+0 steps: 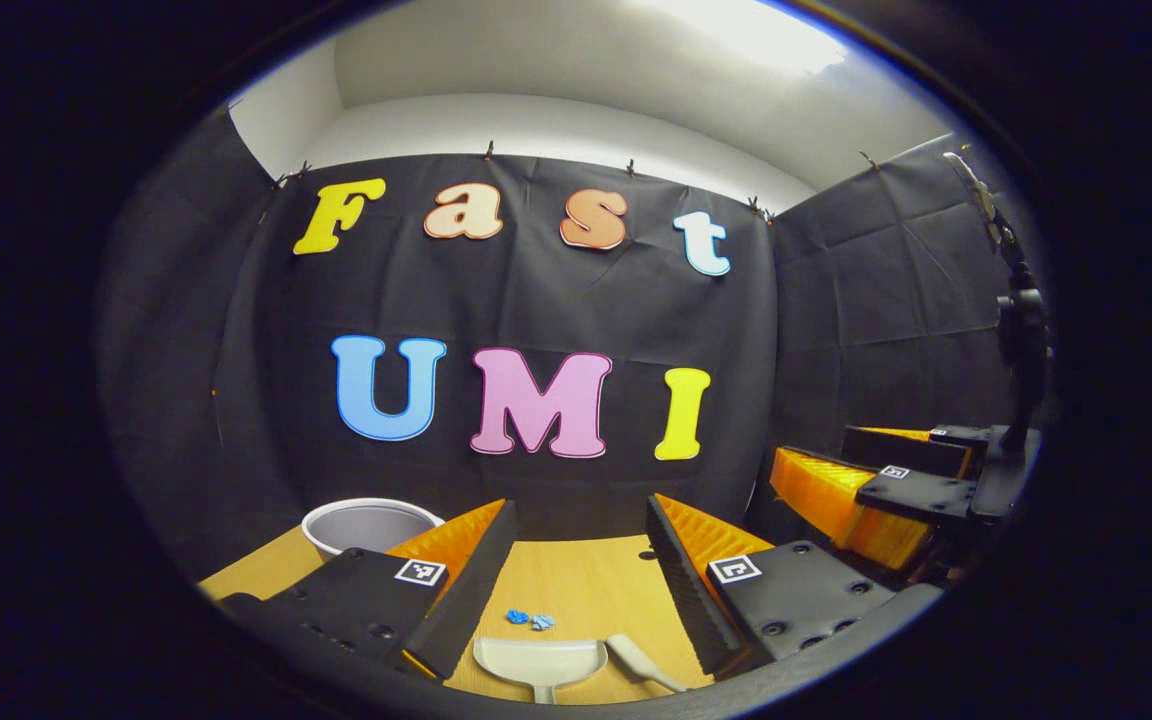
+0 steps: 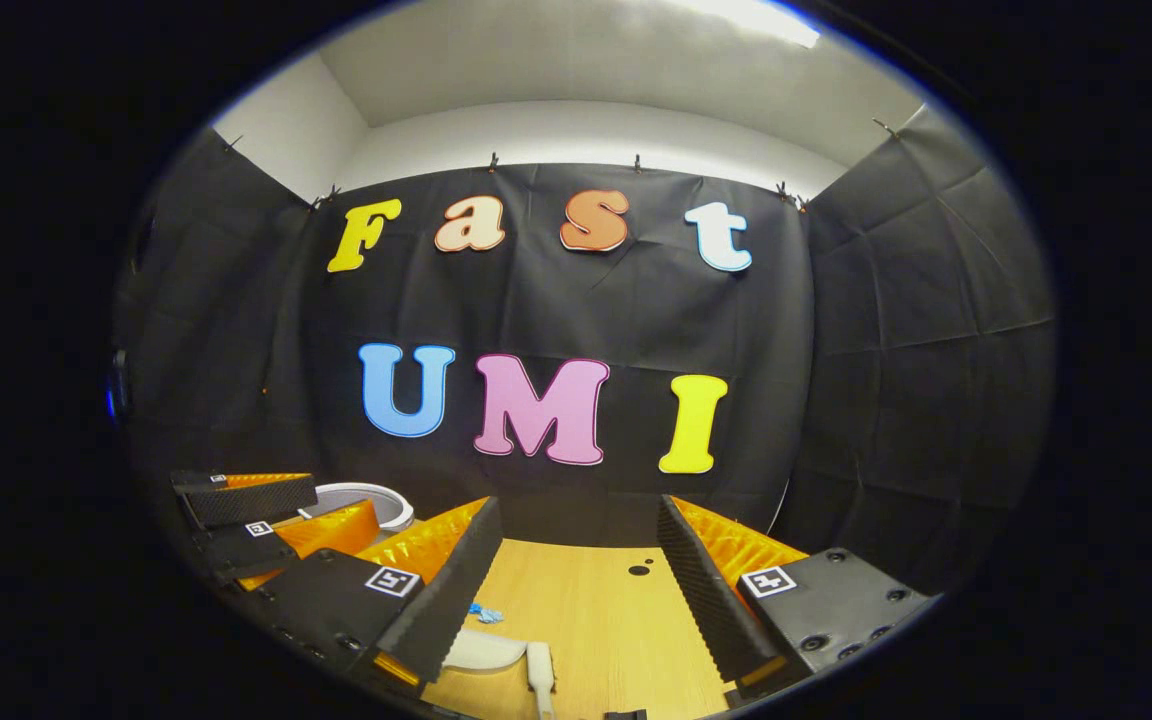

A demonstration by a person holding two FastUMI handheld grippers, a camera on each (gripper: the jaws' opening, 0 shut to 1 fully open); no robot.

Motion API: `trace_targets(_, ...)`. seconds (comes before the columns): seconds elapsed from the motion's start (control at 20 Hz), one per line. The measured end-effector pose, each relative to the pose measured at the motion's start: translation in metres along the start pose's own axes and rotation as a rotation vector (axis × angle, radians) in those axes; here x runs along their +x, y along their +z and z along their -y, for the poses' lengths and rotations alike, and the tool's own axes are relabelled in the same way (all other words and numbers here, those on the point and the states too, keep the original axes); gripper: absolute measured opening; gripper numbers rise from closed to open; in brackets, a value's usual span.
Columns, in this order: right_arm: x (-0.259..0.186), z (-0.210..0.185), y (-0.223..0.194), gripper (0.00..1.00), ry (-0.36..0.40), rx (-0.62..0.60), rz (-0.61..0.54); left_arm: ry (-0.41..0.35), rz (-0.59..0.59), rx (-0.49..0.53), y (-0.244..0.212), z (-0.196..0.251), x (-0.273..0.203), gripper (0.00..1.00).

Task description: Pick up the small broom and dustpan from the desktop, sweep the trash into the dustpan with the broom, and then empty the trash into the garbage bin.

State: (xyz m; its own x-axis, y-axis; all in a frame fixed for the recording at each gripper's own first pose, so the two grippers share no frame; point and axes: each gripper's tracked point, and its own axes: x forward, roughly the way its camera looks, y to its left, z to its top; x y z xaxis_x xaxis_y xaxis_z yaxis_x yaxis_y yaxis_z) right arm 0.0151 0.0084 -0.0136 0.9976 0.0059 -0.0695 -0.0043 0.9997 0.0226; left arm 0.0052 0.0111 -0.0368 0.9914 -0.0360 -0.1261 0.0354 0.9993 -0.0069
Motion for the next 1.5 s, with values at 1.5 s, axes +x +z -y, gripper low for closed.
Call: trace_targets(1.5, 0.026, -0.050, -0.459, 0.98, 0.266, 0.138, -1.440, 0.160, -1.463, -0.057, -0.380, -0.027, 0.030, 0.80)
